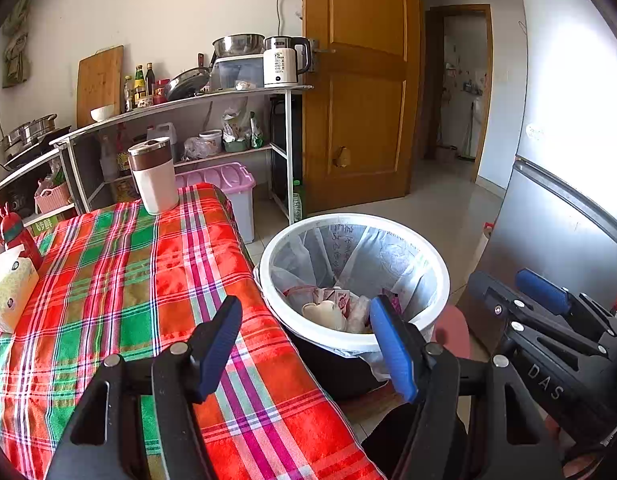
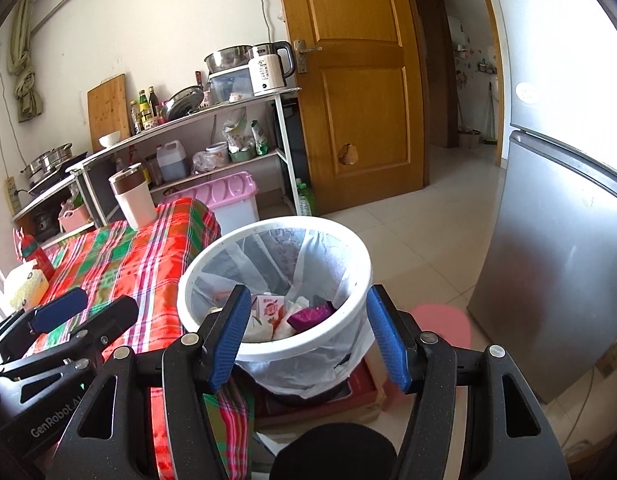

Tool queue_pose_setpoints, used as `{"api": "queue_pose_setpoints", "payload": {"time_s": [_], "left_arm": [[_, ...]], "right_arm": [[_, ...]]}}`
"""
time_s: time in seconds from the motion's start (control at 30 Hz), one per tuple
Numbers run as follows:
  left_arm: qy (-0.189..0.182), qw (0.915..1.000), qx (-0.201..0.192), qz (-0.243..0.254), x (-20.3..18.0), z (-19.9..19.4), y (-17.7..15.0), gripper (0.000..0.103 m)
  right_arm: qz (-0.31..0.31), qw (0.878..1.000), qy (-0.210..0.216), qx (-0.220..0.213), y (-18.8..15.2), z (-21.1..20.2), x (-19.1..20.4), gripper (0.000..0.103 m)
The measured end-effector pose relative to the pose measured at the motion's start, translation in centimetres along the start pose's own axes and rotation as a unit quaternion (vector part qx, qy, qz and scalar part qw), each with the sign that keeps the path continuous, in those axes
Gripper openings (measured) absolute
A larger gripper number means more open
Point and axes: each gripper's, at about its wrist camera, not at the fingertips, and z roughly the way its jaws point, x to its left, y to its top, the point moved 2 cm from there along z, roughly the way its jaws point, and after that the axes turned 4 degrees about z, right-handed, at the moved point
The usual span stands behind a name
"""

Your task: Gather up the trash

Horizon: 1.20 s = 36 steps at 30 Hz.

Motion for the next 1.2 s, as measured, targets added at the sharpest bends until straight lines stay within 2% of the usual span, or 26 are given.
{"api": "queue_pose_setpoints", "payload": {"time_s": [0.3,1.2], "left_arm": [[0.003,0.9999,0.0,-0.014,0.38,-0.45,-0.46,0.069],[-0.005,0.9999,0.004,-0.016,0.4,-0.36,-0.48,0.069]], "right_arm": [[0.004,1.0,-0.001,0.0,-0.27,-0.23,0.05,0.061],[0.002,1.0,-0.004,0.003,-0.26,-0.38,0.02,0.061]]}}
